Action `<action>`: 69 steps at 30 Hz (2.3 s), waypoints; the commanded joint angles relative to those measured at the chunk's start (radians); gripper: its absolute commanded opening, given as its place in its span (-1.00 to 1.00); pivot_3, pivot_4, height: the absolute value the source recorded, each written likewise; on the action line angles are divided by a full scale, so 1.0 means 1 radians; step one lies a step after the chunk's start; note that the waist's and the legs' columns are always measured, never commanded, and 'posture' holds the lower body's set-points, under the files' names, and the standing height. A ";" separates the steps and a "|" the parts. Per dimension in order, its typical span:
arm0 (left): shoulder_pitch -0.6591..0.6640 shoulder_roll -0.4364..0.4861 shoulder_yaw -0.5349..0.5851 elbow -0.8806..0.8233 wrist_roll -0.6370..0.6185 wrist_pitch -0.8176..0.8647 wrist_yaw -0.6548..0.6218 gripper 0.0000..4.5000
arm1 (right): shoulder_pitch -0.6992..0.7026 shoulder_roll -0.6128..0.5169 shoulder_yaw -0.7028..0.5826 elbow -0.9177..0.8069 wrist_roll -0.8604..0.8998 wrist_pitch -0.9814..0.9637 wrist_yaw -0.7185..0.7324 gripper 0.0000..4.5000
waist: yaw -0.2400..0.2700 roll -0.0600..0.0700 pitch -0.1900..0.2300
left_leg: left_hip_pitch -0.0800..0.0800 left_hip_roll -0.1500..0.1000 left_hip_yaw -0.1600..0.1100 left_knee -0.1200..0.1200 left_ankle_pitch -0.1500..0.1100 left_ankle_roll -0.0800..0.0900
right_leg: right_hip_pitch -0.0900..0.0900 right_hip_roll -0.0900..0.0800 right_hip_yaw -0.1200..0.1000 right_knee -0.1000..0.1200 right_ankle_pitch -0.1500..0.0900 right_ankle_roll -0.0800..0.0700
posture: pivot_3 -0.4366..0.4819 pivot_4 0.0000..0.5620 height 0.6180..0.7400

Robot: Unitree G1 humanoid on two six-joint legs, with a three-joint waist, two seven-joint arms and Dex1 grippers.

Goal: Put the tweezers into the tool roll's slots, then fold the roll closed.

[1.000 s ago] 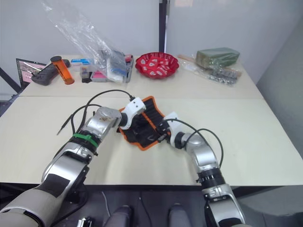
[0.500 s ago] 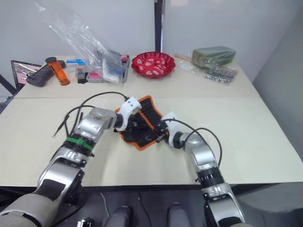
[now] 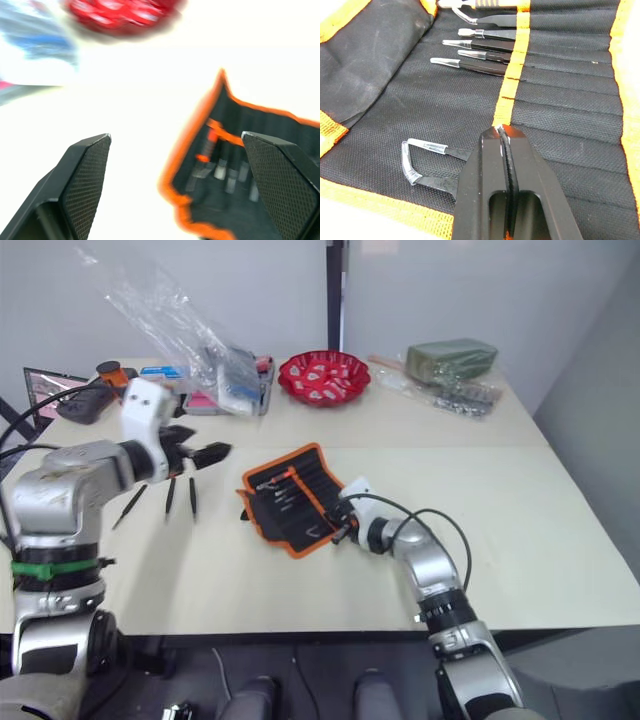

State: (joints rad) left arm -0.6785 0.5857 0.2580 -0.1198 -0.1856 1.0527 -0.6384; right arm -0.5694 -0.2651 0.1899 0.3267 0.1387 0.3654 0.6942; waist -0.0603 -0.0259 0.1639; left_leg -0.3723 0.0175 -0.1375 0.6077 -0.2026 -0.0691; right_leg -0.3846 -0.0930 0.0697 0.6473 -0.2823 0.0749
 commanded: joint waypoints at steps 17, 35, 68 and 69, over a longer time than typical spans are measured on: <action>0.953 -0.282 0.675 -0.239 -0.205 -0.529 0.045 0.98 | -0.023 -0.020 0.047 0.233 -0.060 -0.043 0.061 -1.00 | 0.023 -0.017 -0.013 | 0.008 0.003 0.000 0.000 -0.001 -0.002 | 0.013 0.001 -0.003 -0.008 -0.002 -0.005 | -0.05 -0.47 1.00; 0.838 -0.085 0.510 -0.055 -0.258 -0.598 0.088 0.98 | -0.011 0.013 0.031 0.221 -0.058 -0.034 0.016 -1.00 | 0.014 -0.016 -0.013 | 0.011 0.004 0.001 -0.002 -0.003 -0.004 | 0.013 0.001 -0.003 -0.007 -0.005 -0.005 | -0.05 -0.47 1.00; 0.213 0.201 0.100 0.895 -0.051 -0.897 -0.067 -0.99 | 0.033 0.015 0.007 0.084 -0.048 0.043 -0.046 -1.00 | 0.013 -0.009 -0.011 | 0.004 0.004 0.001 -0.007 -0.002 -0.005 | 0.000 0.002 -0.002 -0.001 -0.006 -0.004 | -0.05 -0.47 1.00; 0.208 0.205 0.114 0.871 -0.066 -0.892 -0.069 -0.99 | 0.032 0.016 0.006 0.086 -0.048 0.043 -0.047 -1.00 | 0.012 -0.009 -0.011 | 0.004 0.004 0.001 -0.007 -0.002 -0.005 | 0.000 0.002 -0.002 -0.001 -0.006 -0.004 | -0.05 -0.47 1.00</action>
State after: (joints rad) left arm -0.4666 0.7658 0.3397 0.7945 -0.2261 0.1570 -0.7082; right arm -0.5715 -0.2297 0.1850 0.3586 0.1272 0.3578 0.6668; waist -0.0478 -0.0354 0.1534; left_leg -0.3689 0.0214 -0.1365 0.6006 -0.2049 -0.0736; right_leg -0.3850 -0.0910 0.0677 0.6459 -0.2879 0.0708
